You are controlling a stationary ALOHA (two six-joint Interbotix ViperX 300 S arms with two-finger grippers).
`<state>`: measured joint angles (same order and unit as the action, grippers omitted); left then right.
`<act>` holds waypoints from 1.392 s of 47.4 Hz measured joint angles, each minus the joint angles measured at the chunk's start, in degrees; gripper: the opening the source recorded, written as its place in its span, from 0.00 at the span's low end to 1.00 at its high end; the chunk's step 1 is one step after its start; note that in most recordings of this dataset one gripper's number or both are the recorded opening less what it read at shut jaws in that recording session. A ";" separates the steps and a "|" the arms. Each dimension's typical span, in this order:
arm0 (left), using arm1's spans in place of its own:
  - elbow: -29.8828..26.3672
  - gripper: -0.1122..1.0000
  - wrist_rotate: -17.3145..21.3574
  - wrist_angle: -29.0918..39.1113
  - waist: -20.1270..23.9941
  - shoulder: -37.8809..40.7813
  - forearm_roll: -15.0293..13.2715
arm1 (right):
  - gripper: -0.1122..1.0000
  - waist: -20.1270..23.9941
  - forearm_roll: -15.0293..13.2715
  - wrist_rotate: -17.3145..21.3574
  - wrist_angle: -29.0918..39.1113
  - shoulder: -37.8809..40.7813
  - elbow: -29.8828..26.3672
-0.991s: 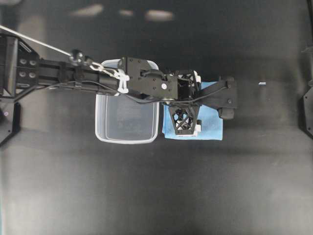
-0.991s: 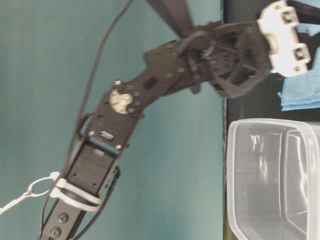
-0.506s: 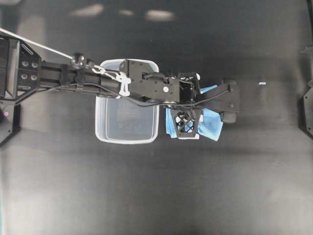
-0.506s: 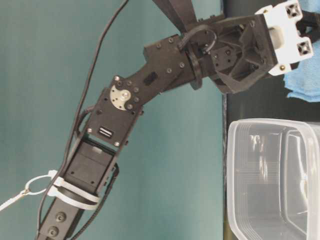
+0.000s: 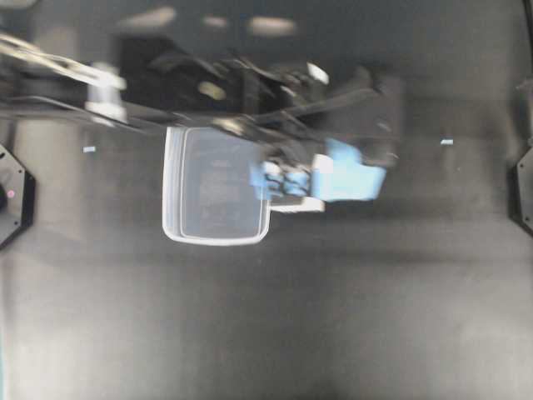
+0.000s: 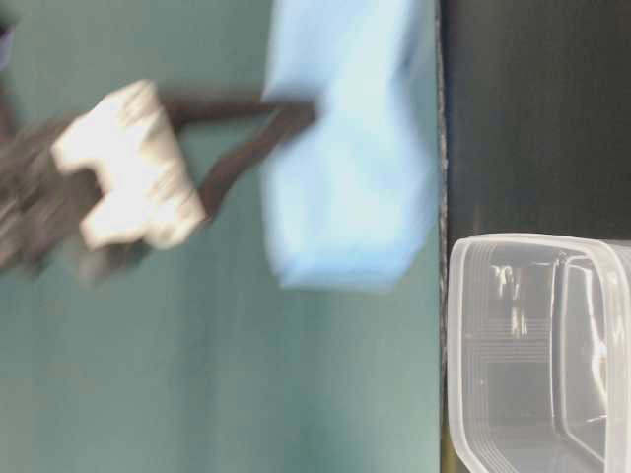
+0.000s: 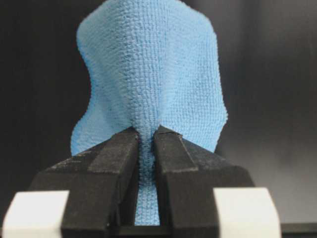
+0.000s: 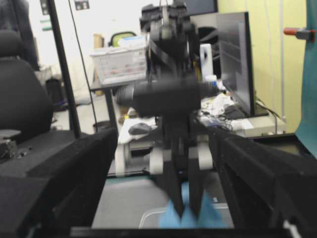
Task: Place the blue towel into the container with the left arm.
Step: 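Lift the towel and carry it left over the clear container, then lower the towel into the container and open the left gripper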
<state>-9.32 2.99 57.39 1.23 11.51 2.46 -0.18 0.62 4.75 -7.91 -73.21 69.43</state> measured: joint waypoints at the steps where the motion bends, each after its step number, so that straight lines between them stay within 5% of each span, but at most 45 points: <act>1: 0.97 0.15 0.00 0.70 0.09 -1.23 0.00 | 0.75 0.09 0.00 0.00 0.00 0.00 0.00; 11: 12.39 0.15 -0.70 2.90 0.88 -11.51 0.00 | 0.75 0.09 0.00 0.00 0.09 0.00 0.00; 21: 21.62 0.15 -0.79 -2.72 1.23 -16.35 -0.09 | 0.75 0.09 0.00 0.09 0.09 0.00 0.00; 45: 27.16 0.16 -0.26 -9.23 2.37 -18.98 0.00 | 0.75 0.09 -0.09 0.09 0.09 0.00 0.18; 59: 29.44 0.85 -2.11 -10.11 3.43 -18.63 0.00 | 0.75 0.09 0.00 0.18 0.09 0.00 0.26; 66: 30.15 0.91 -4.13 -13.36 3.08 -18.90 0.00 | 0.75 0.09 0.00 0.18 0.09 0.00 0.26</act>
<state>20.83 -1.14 44.03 4.31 -7.38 2.46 -0.09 0.62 4.92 -7.82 -73.21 69.70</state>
